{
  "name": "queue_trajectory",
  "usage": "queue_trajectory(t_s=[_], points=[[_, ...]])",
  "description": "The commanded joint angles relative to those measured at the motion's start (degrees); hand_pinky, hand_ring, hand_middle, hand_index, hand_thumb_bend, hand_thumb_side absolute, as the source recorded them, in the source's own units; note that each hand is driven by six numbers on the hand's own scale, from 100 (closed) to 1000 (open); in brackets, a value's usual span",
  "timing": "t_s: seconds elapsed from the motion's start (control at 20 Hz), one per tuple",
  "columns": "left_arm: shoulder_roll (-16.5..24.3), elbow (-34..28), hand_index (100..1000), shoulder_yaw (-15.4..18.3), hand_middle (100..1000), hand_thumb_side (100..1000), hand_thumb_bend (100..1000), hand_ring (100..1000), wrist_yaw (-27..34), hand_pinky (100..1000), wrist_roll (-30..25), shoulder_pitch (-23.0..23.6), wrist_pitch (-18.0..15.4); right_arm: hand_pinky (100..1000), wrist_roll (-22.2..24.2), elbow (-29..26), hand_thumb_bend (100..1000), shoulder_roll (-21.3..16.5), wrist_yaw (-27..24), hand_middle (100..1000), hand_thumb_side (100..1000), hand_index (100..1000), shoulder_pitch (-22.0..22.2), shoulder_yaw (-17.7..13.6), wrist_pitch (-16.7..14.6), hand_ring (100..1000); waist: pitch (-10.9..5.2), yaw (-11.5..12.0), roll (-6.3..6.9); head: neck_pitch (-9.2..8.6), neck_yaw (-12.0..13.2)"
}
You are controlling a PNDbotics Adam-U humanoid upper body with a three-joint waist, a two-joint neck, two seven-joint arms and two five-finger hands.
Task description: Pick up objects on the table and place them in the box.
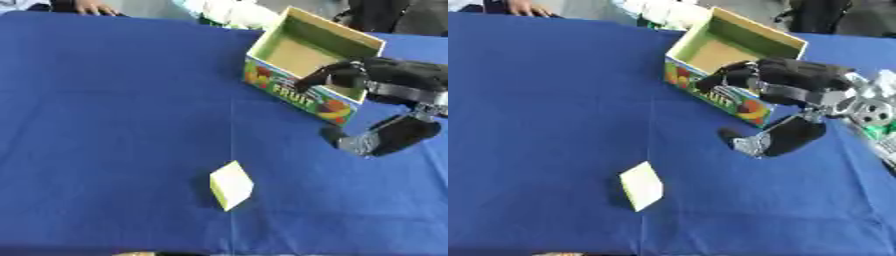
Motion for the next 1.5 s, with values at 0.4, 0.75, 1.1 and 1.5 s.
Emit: queue_trajectory(t_s=[0.4, 0.75, 1.1, 1.5], points=[[1.1, -1.1, 733, -0.2, 915, 798, 269, 701, 0.3, 817, -0.7, 0.1, 0.3, 924, 1.2, -0.8, 350, 2.1, 8.2, 866, 567, 993, -2.8, 1.8, -3.5, 926, -1.78, -0.1, 0.04, 1.68, 0.4], [1.1, -1.1, 733, -0.4, 915, 799, 269, 701, 0.5, 817, -0.9, 0.3, 0.3, 927, 2.7, 1.2, 333, 6.2, 13.6, 869, 572, 993, -3.6, 3.7, -4.8, 929, -2.2, 0.1, -0.16, 1.74, 0.2], [1.4, -1.1, 732, -0.3, 919, 805, 266, 701, 0.3, 818, -0.8, 0.3, 0.3, 924, 4.2, 4.0, 321, 10.6, 14.9, 865, 563, 996, -4.9, 4.9, -5.8, 929, -1.36, 0.1, -0.79, -0.51, -1.3], [1.5, -1.1, 730, -0.1, 923, 811, 261, 701, -0.3, 819, -0.5, 0.0, 0.4, 920, 6.4, 5.2, 318, 13.3, 14.9, 862, 549, 998, -5.2, 4.9, -6.2, 929, 0.57, -0.1, -1.71, -3.48, -3.8]])
